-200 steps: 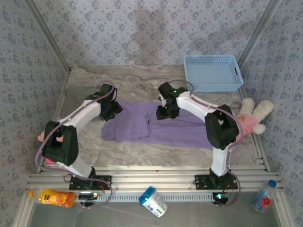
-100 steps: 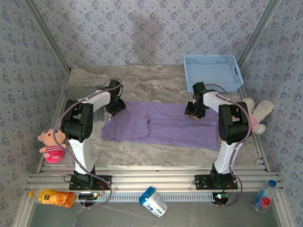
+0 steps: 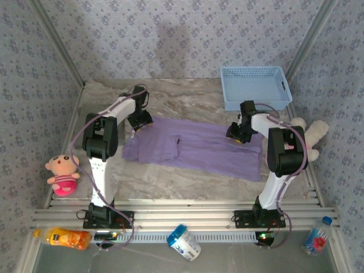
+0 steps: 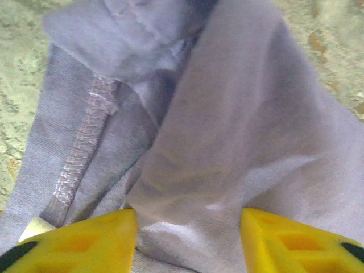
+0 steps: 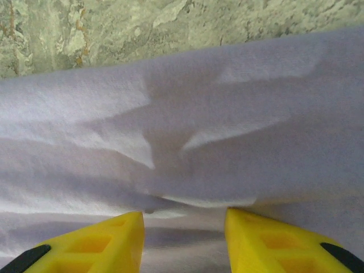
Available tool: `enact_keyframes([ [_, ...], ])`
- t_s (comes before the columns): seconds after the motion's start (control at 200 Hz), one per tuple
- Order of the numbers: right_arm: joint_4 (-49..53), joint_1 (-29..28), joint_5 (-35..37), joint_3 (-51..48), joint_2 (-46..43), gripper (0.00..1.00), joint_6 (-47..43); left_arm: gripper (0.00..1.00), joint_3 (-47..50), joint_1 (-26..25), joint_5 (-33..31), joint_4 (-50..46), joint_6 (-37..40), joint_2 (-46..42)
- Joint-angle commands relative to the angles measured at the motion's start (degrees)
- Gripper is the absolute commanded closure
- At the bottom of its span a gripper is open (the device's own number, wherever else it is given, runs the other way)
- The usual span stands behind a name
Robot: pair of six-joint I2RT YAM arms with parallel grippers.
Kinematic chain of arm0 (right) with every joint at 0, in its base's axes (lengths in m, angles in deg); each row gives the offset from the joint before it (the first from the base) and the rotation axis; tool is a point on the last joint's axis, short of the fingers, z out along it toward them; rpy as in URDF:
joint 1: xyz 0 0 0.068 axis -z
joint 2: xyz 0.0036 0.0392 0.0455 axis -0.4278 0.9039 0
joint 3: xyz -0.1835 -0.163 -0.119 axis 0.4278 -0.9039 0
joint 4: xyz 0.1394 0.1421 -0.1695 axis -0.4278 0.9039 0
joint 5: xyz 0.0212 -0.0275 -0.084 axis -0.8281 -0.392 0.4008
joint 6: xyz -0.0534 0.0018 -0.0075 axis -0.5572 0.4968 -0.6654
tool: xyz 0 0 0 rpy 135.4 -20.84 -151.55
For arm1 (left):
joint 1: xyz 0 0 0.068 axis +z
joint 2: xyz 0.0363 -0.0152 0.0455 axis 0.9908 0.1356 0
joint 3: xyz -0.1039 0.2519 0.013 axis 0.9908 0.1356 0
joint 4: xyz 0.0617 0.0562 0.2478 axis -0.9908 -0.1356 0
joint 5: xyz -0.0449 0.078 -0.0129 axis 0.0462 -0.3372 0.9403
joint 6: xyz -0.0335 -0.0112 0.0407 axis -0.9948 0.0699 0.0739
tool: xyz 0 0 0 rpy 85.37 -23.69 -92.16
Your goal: Fold and stack the mixed laundry pile
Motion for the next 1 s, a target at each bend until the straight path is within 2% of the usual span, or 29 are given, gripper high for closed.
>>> enact_keyframes([
  [0.0,3.90,-0.11,-0.26,1.36,-3.31,0.56,-1.75,0.42,-3.07,-0.99,2.40,-4.84,4.54,-2.11],
  [0.12,2.72,-0.67,2.08,0.21,-6.14,0.57,-2.76,0.39,-1.24,-4.03,1.94,-7.44,6.79,-8.00],
  [0.2,2.16,-1.32,3.42,-0.17,-6.87,0.64,-4.33,0.44,3.84,-5.88,2.67,-6.61,5.58,-12.74],
  [0.25,2.37,-1.92,4.47,0.22,-6.43,0.78,-5.32,0.55,8.42,-6.98,3.85,-4.81,3.83,-15.60],
  [0.27,2.45,-2.17,4.99,0.51,-6.17,0.82,-5.79,0.61,10.17,-7.39,4.33,-3.92,3.06,-16.56],
  [0.315,2.63,-2.61,5.50,1.09,-5.16,1.00,-6.65,0.78,14.14,-8.38,4.98,-2.14,1.24,-18.48],
  [0.365,3.38,-2.76,4.82,1.59,-3.63,1.00,-7.61,1.00,18.35,-9.52,5.52,0.58,-0.62,-20.09],
  [0.435,5.58,-2.76,3.84,4.88,-1.21,1.00,-7.65,1.00,23.90,-10.80,6.36,4.97,-3.70,-21.55],
  [0.515,4.47,-2.90,5.84,5.48,0.69,1.00,-6.83,1.00,28.37,-11.59,7.33,10.27,-6.93,-21.53],
  [0.645,2.06,-3.23,9.23,5.93,3.63,1.00,-6.23,1.00,30.15,-11.68,6.22,11.33,-8.47,-17.46],
  [0.819,3.84,-5.22,10.35,5.04,5.35,1.00,-5.95,1.00,25.58,-11.64,4.18,9.29,-6.91,-9.80],
  [0.994,3.90,-7.60,11.14,-3.45,0.59,1.00,-1.57,1.00,15.72,-10.56,1.71,8.38,-6.20,-1.18],
])
